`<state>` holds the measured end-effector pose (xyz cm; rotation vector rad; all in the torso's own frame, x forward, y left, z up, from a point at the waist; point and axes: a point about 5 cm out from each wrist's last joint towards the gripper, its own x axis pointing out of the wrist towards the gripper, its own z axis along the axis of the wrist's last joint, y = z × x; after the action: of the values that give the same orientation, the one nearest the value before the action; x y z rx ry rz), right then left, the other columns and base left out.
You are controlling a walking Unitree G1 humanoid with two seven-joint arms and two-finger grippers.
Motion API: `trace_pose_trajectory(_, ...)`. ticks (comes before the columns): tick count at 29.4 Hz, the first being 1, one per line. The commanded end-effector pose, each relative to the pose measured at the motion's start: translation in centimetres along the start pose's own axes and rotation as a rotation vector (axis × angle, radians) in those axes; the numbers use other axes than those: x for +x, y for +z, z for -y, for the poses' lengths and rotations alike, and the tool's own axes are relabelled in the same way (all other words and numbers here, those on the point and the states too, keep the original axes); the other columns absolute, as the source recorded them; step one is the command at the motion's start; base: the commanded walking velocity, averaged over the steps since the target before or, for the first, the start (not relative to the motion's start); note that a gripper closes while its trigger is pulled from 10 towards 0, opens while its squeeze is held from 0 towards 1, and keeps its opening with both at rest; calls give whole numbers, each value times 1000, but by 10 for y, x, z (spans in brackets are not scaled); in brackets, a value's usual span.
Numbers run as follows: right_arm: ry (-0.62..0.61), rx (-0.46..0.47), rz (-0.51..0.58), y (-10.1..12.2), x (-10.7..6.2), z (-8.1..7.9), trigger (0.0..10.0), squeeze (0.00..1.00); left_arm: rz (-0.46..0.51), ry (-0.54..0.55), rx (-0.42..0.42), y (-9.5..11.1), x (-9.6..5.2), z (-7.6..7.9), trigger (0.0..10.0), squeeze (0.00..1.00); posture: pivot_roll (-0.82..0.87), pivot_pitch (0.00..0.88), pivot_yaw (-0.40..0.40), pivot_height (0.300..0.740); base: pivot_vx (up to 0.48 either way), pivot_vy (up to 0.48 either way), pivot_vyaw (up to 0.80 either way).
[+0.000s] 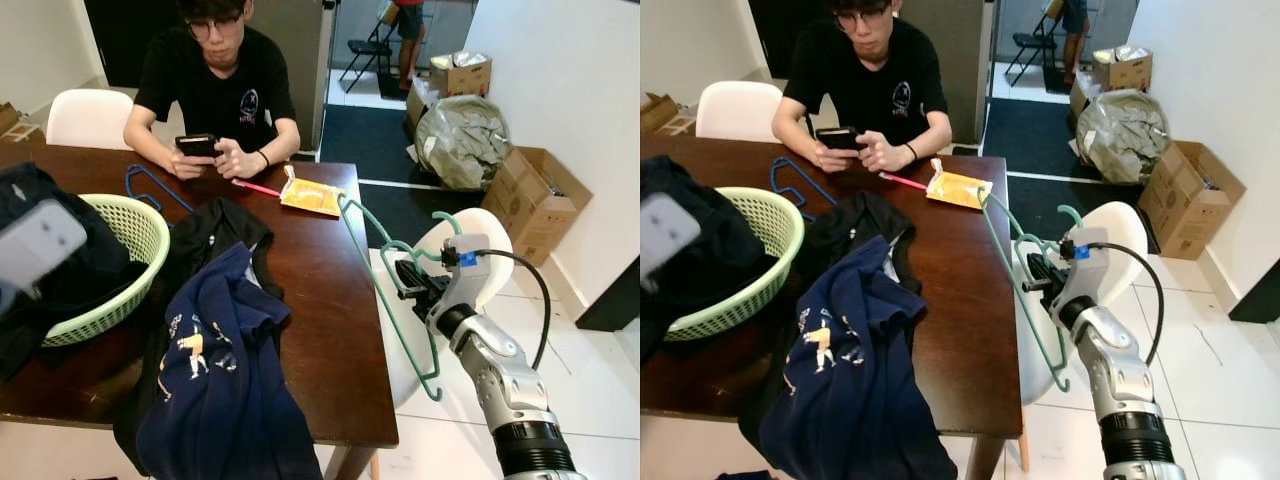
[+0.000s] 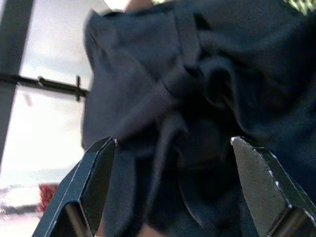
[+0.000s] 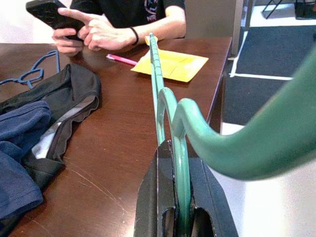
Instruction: Hang hanger
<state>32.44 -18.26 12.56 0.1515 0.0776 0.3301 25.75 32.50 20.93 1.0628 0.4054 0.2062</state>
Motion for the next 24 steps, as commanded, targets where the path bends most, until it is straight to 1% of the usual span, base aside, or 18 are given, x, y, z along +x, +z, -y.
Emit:
trace_pose_trajectory(1, 3, 4, 0, 1, 1, -1, 10000, 0, -16, -32, -19, -1, -5, 8, 10000, 0, 98, 0, -36, 740, 0, 0, 0)
trace_pose_trajectory(2, 4, 5, -1, 1, 1, -1, 10000, 0, -34, -32, -15, -5, -8, 10, 10000, 0, 102, 0, -37, 740, 0, 0, 0)
trace_pose_trajectory(4, 5, 6, -3, 0, 1, -1, 10000, 0, -72, -14, -5, -14, -13, 6, 10000, 0, 104, 0, -35, 740, 0, 0, 0)
trace_pose_trajectory(6, 5, 6, -3, 0, 1, -1, 10000, 0, -80, -7, -3, -15, -14, 5, 10000, 0, 104, 0, -35, 740, 0, 0, 0)
trace_pose_trajectory(9, 8, 9, -6, -1, 1, -1, 10000, 0, -104, 19, 11, -22, -15, -4, 10000, 0, 107, 0, -34, 740, 0, 0, 0)
trace_pose_trajectory(11, 8, 9, -6, -1, 1, -1, 10000, 0, -104, 19, 11, -22, -15, -4, 10000, 0, 107, 0, -34, 740, 0, 0, 0)
trace_pose_trajectory(13, 11, 10, -8, -2, 1, -1, 10000, 0, -148, 48, 21, -31, -16, -12, 10000, 0, 108, 0, -35, 740, 0, 0, 0)
trace_pose_trajectory(14, 11, 10, -8, -2, 1, -1, 10000, 0, -148, 48, 21, -31, -16, -12, 10000, 0, 108, 0, -35, 740, 0, 0, 0)
trace_pose_trajectory(15, 12, 9, -9, -2, 1, -2, 10000, 0, -172, 61, 22, -36, -17, -15, 10000, 0, 104, 0, -37, 740, 0, 0, 0)
trace_pose_trajectory(16, 12, 9, -9, -2, 1, -2, 10000, 0, -172, 61, 22, -36, -17, -15, 10000, 0, 104, 0, -37, 740, 0, 0, 0)
trace_pose_trajectory(18, 12, 8, -9, -2, 1, -2, 10000, 0, -203, 94, 16, -40, -18, -21, 10000, 0, 101, 0, -42, 740, 0, 0, 0)
trace_pose_trajectory(22, 13, 8, -7, -1, 1, -2, 10000, 0, -214, 123, 7, -42, -19, -27, 10000, 0, 101, 0, -43, 740, 0, 0, 0)
trace_pose_trajectory(24, 28, -1, 9, 1, 0, -3, 10000, 0, -214, 154, -9, -44, -18, -34, 10000, 0, 101, 0, -47, 740, 0, 0, 0)
